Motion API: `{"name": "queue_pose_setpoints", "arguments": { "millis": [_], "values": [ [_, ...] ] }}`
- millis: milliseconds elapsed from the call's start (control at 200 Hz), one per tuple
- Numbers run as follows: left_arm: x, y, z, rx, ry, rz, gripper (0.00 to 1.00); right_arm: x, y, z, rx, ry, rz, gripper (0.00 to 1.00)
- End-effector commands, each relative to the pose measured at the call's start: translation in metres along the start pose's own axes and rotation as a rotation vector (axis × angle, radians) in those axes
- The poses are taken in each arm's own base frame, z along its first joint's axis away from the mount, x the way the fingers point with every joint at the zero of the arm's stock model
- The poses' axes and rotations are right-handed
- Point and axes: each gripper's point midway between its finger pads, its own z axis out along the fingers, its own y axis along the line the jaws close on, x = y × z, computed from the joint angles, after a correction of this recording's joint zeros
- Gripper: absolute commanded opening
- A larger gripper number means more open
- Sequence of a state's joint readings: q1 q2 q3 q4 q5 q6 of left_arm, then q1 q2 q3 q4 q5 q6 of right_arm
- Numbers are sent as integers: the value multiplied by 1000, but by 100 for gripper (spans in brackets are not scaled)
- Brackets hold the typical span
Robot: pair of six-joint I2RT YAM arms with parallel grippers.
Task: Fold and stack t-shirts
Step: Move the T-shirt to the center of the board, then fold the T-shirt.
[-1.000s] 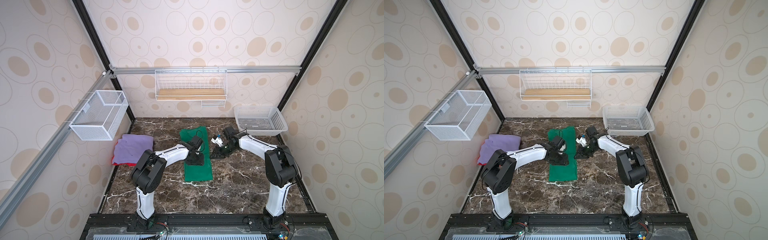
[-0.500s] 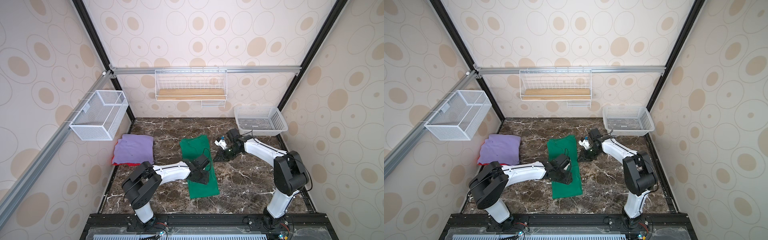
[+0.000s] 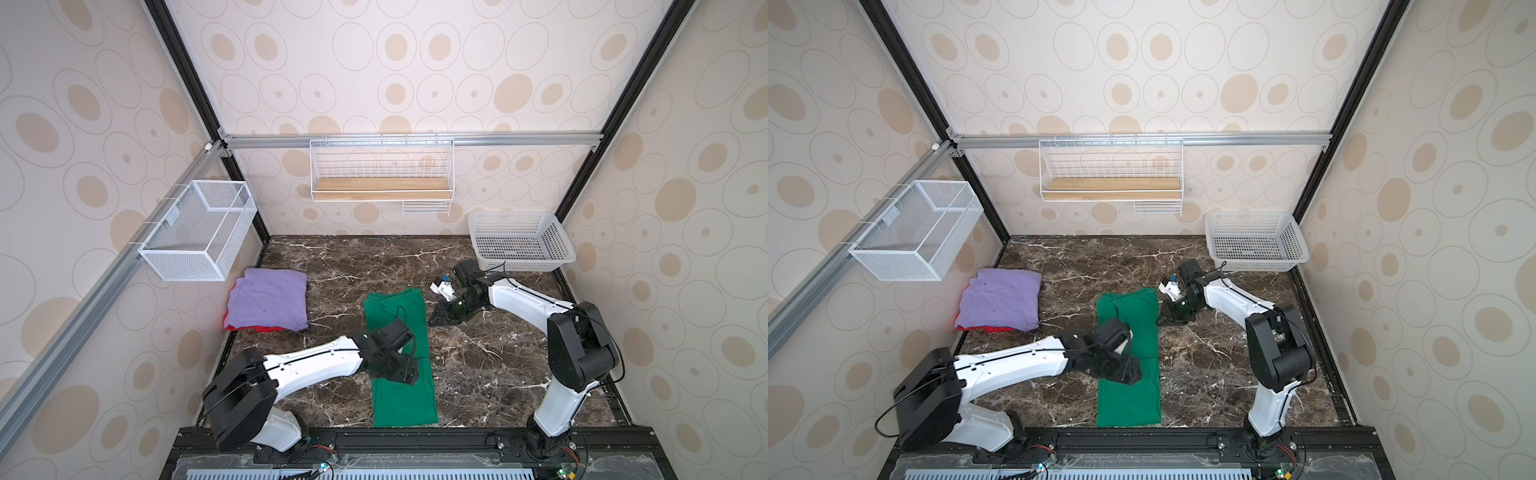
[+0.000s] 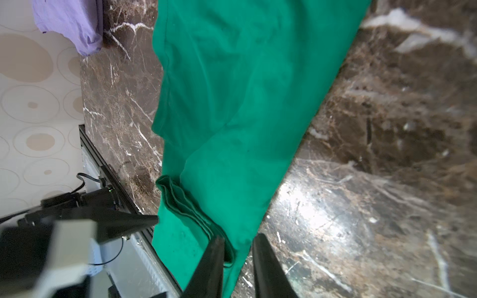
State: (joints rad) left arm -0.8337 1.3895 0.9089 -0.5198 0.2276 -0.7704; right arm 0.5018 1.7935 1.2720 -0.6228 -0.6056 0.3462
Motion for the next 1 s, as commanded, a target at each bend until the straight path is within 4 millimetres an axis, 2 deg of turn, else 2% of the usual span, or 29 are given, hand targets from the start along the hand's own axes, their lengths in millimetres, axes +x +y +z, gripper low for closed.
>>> {"name": "queue_pose_setpoints", "arguments": {
  "millis": [0, 90, 115, 130, 230, 341, 466, 586, 871, 997],
  "values": [
    [-67, 15, -48, 10, -182, -55, 99, -33, -7, -8, -10, -72, -35, 40],
    [-103, 42, -57, -44, -248, -93, 99, -58, -16, -8, -53, -105, 11, 46],
    [-112, 48, -57, -45, -264, -107, 99, -64, -17, -6, -70, -113, 18, 61],
    [-117, 52, -55, -48, -271, -118, 99, -68, -19, -5, -78, -120, 23, 65],
    [-147, 79, -41, -56, -317, -187, 98, -81, -30, 10, -88, -92, 44, 66],
    [-167, 100, -15, -60, -286, -219, 95, -87, -43, 24, -105, -83, 49, 65],
    [-179, 123, 12, -103, -246, -228, 93, -95, -50, 29, -148, -94, 60, 62],
    [-189, 135, 27, -79, -246, -264, 92, -100, -54, 34, -151, -90, 59, 62],
    [-203, 143, 52, -72, -225, -260, 91, -102, -70, 56, -176, -52, 105, 61],
    [-204, 143, 69, -37, -191, -272, 90, -98, -75, 65, -185, -30, 128, 59]
  ]
}}
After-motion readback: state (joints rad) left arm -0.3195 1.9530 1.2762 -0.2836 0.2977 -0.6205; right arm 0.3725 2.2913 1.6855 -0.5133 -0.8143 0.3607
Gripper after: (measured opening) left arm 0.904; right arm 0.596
